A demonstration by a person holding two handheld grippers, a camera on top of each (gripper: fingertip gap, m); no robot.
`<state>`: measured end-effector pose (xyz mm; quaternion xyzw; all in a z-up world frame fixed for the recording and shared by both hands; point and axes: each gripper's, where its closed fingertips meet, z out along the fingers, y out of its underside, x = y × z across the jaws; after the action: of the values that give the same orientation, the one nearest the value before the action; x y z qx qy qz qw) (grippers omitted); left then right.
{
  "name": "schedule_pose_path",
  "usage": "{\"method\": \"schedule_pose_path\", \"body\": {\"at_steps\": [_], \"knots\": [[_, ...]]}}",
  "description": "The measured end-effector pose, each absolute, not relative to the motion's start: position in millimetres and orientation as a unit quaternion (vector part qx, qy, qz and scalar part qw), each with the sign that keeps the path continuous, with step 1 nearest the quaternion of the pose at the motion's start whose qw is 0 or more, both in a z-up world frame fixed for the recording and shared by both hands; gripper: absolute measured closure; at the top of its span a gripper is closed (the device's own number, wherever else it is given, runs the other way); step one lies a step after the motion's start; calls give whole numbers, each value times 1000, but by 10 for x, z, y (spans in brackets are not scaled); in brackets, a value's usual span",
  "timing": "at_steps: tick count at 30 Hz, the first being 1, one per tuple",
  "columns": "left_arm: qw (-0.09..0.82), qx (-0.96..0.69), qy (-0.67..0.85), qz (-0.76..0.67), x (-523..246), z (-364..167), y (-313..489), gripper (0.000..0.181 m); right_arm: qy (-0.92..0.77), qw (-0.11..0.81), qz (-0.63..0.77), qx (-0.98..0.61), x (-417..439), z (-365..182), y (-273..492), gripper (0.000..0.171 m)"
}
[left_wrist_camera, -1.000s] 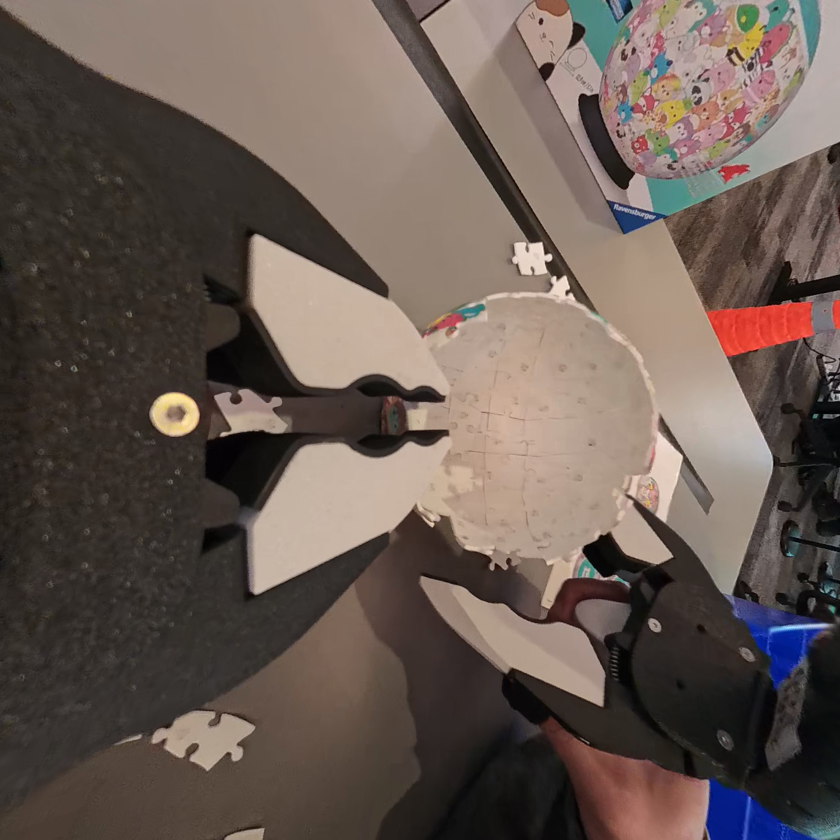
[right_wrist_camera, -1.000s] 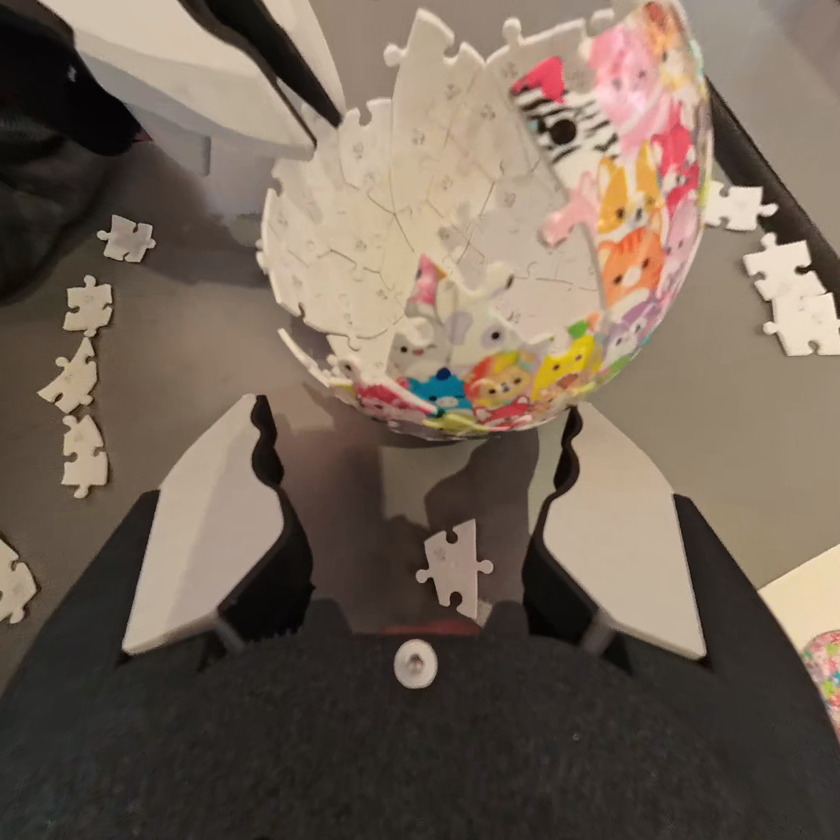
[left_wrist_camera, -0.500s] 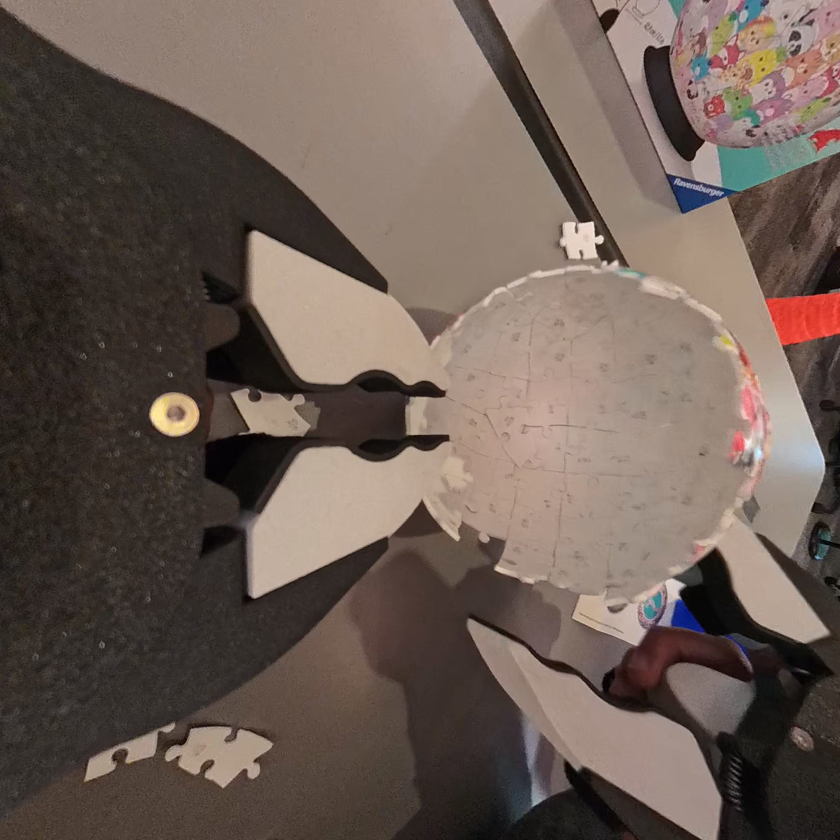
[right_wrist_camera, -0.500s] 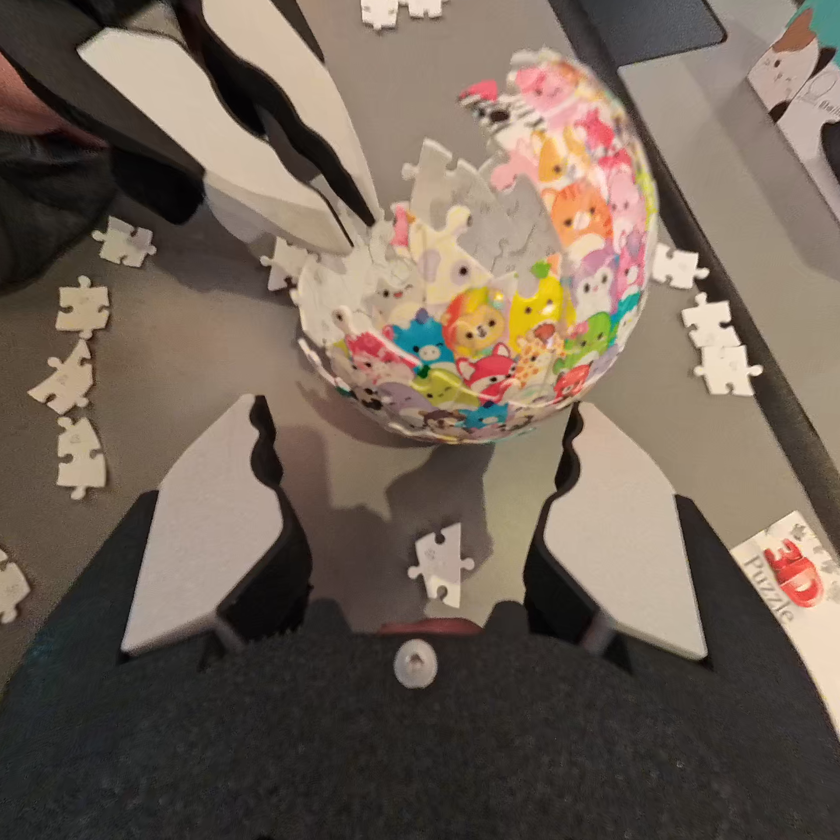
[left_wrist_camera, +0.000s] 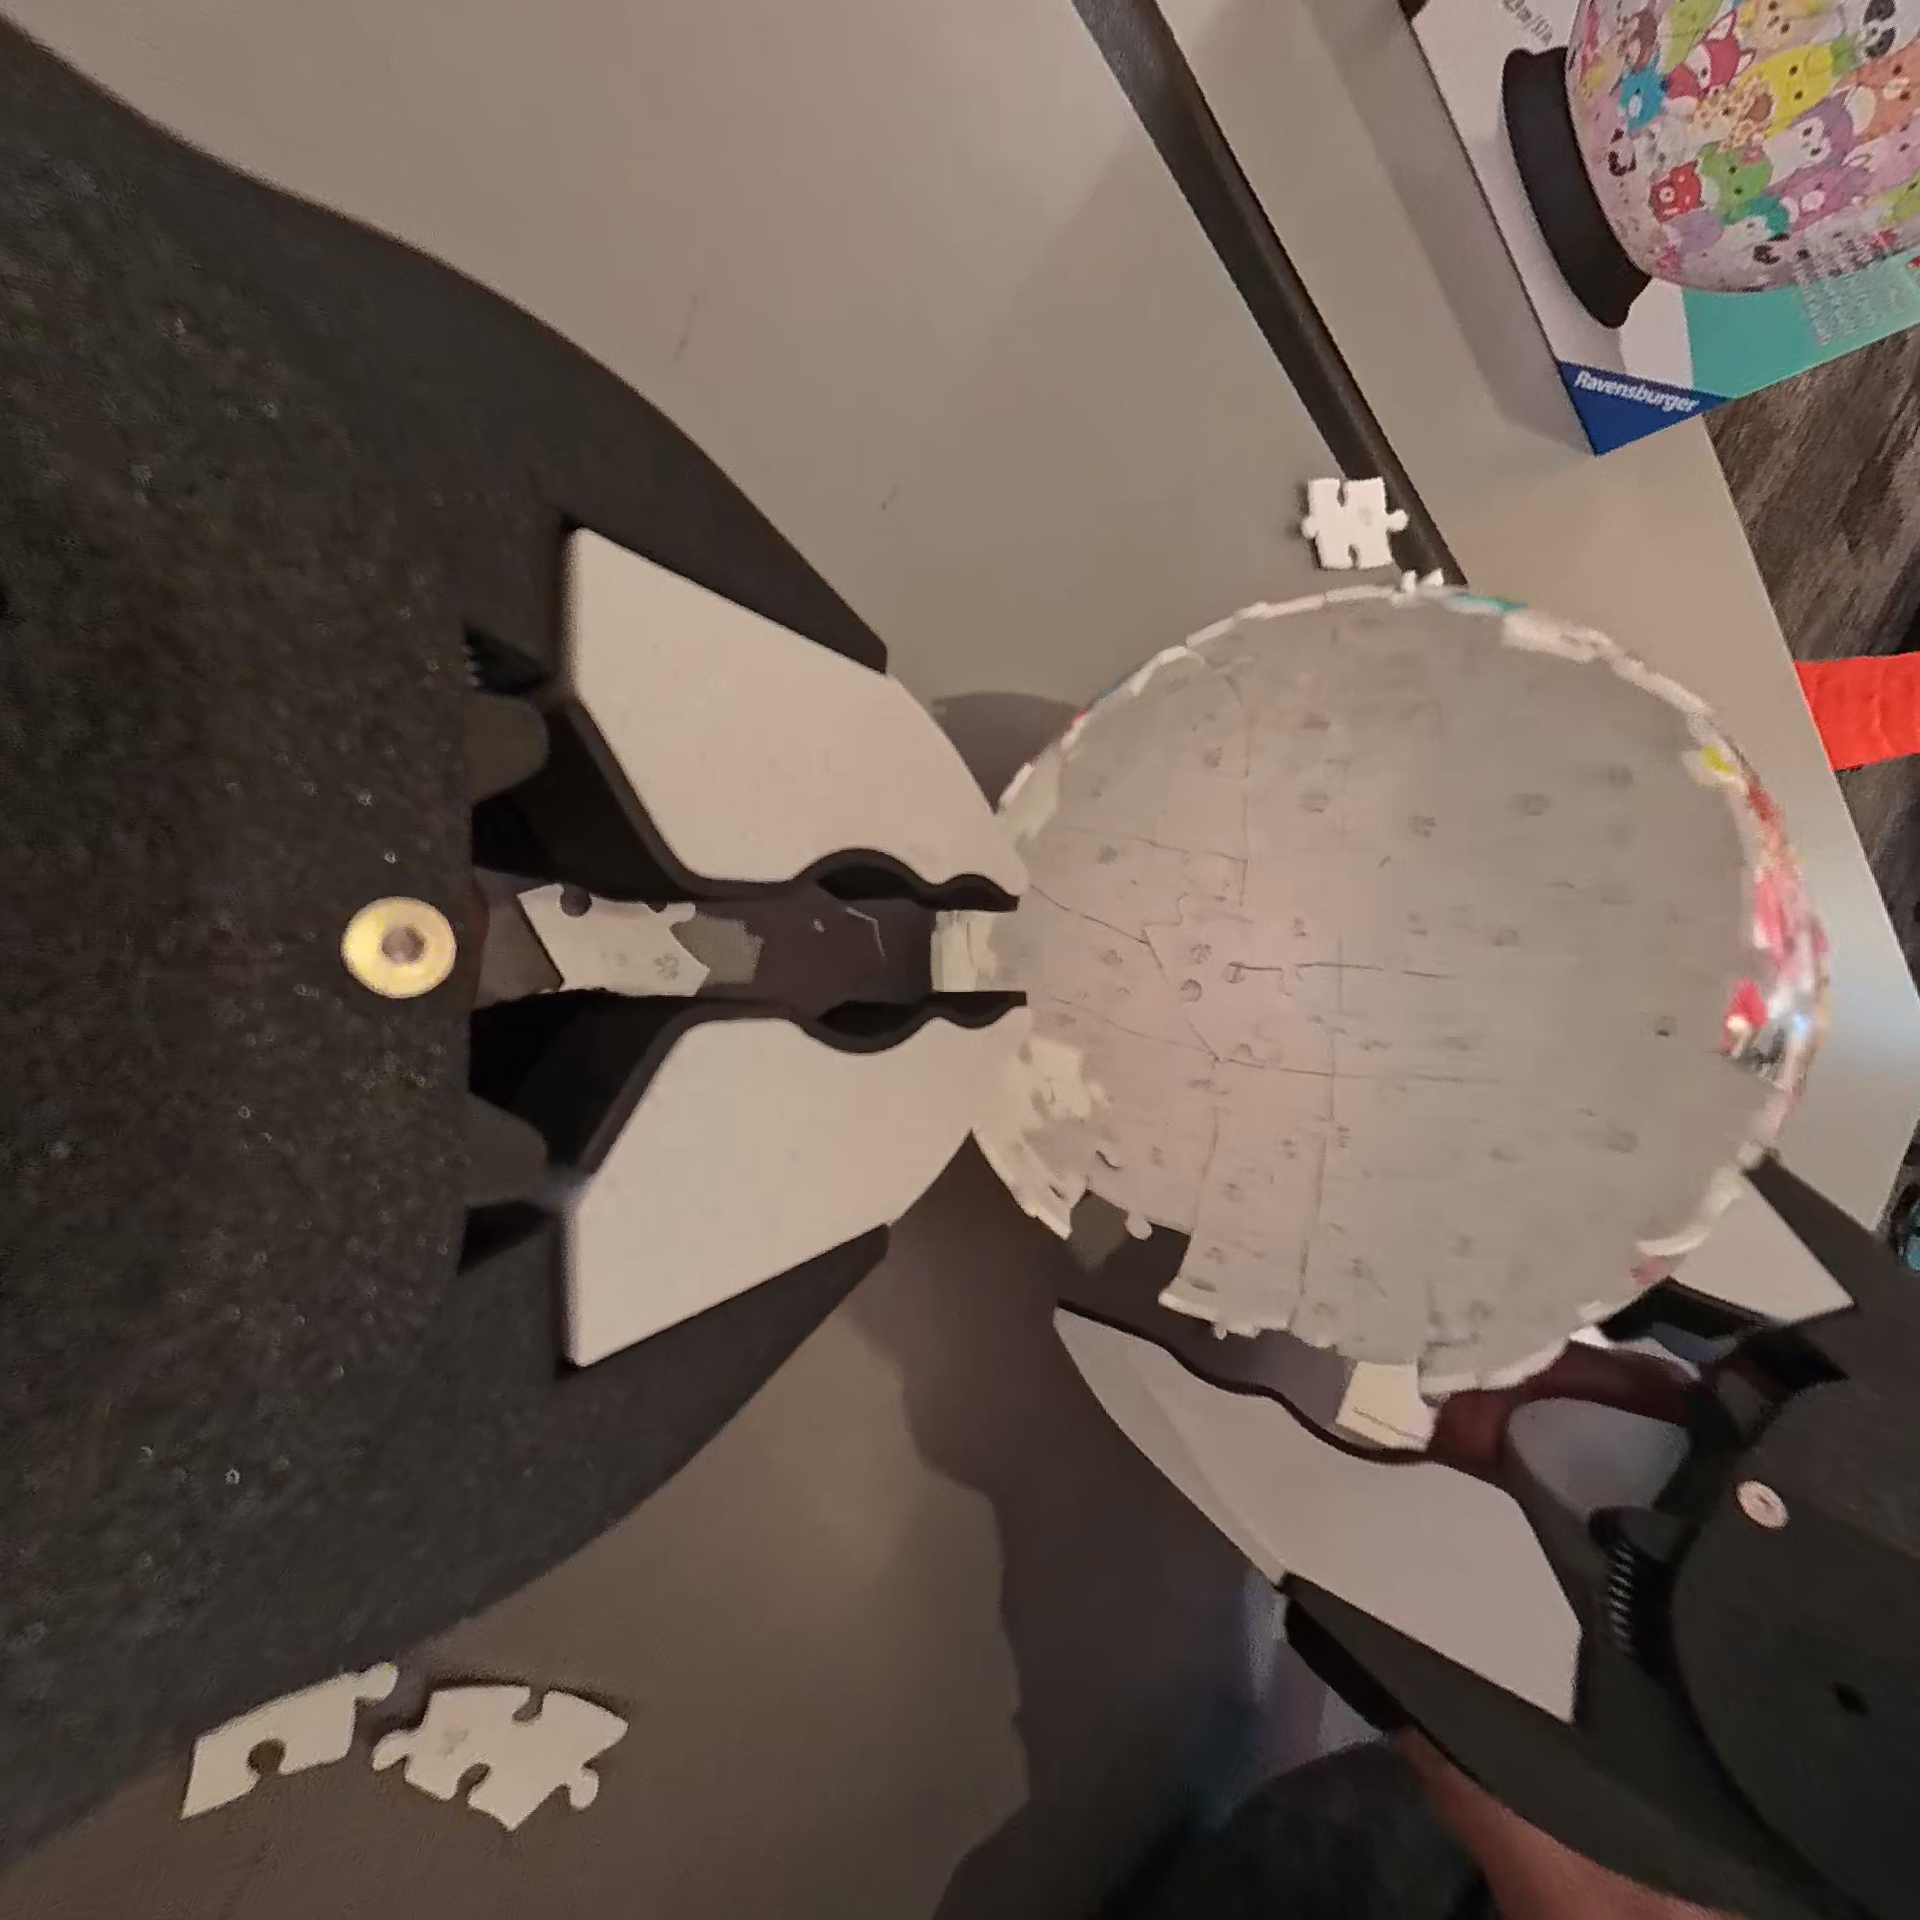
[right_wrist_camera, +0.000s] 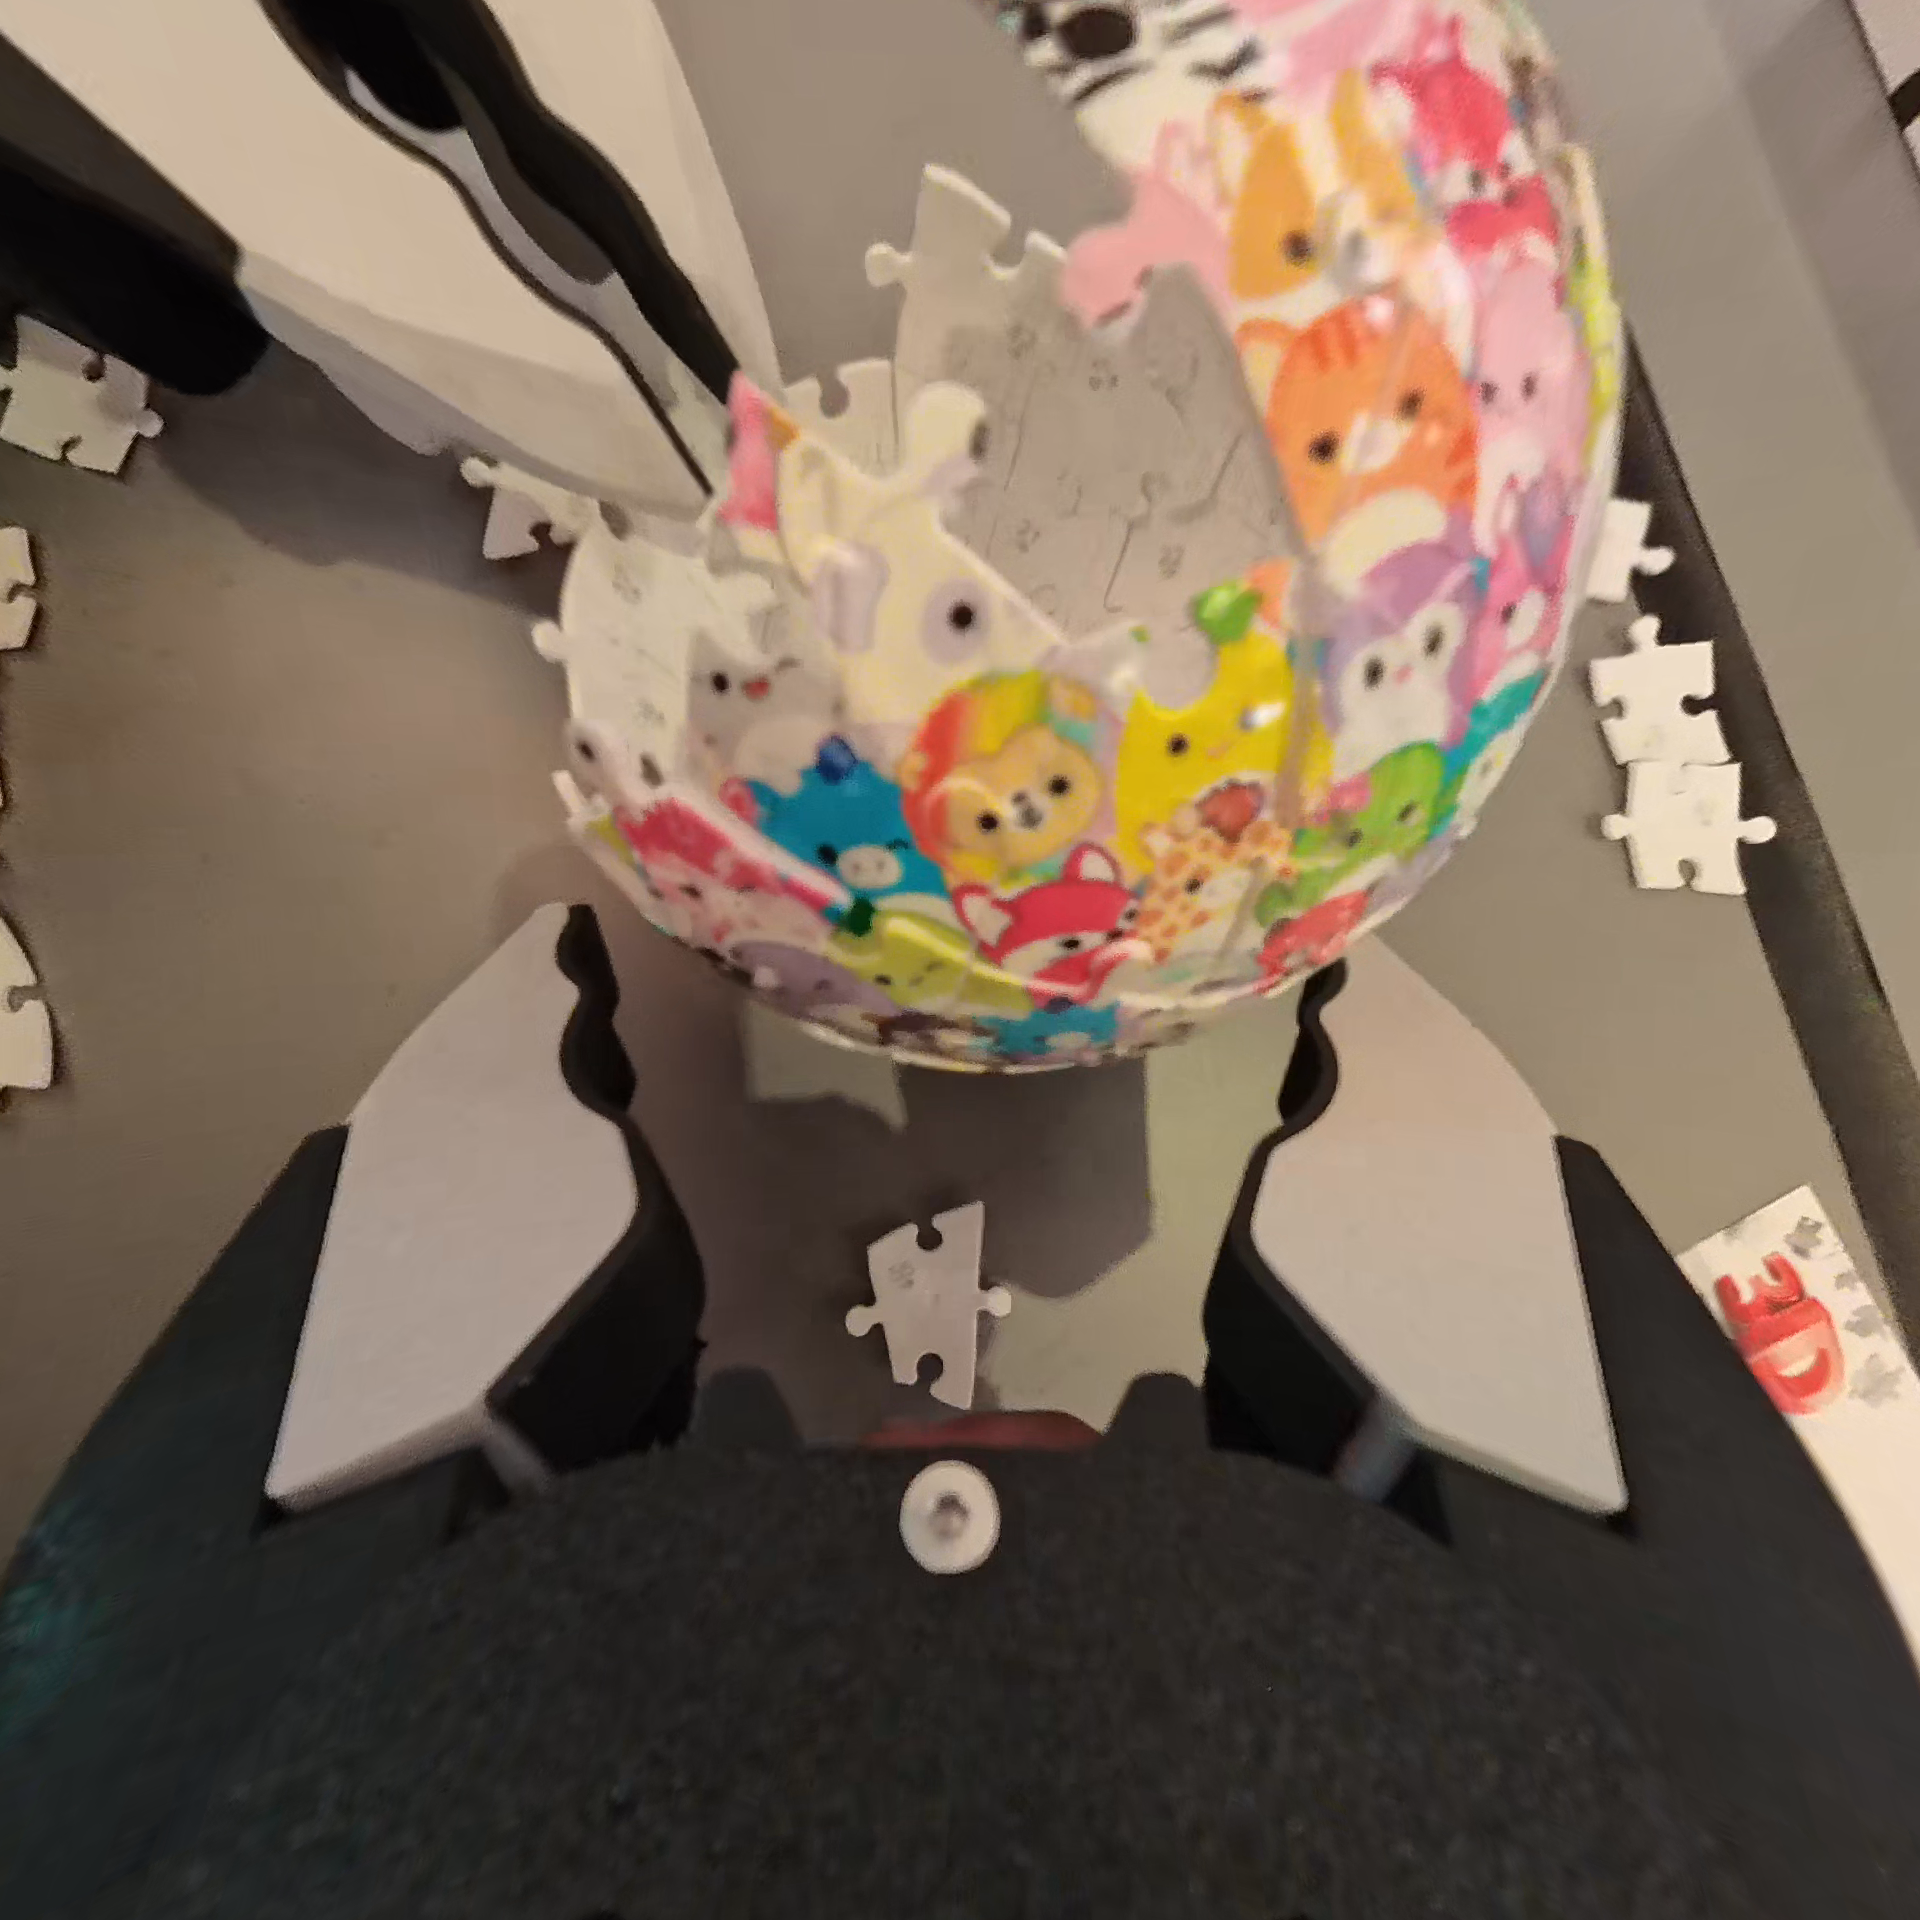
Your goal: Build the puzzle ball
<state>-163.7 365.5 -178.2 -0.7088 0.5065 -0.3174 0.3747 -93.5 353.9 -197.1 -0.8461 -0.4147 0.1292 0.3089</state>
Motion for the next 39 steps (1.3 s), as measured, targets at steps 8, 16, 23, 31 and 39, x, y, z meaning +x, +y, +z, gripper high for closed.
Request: {"method": "schedule_pose_path", "body": {"at_steps": [8,16,23,31,39], "knots": [[372,-711,505,-318,-1594,-1851,3677,163,-424,317,97,-843,-925,-1882,3553,50],[375,-711,505,-314,-1590,-1825,3675,162,-421,301,117,-848,-866,-2103,3527,48],[385,-705,510,-308,-1665,-1746,3612,162,-429,304,123,-842,-923,-2127,3545,48],[377,-651,591,-292,-1537,-1655,3267,155,-441,307,100,-837,-894,-2053,3570,49],[437,-606,627,-221,-1490,-1627,3162,131,-425,325,55,-843,-723,-2034,3393,57]]}}
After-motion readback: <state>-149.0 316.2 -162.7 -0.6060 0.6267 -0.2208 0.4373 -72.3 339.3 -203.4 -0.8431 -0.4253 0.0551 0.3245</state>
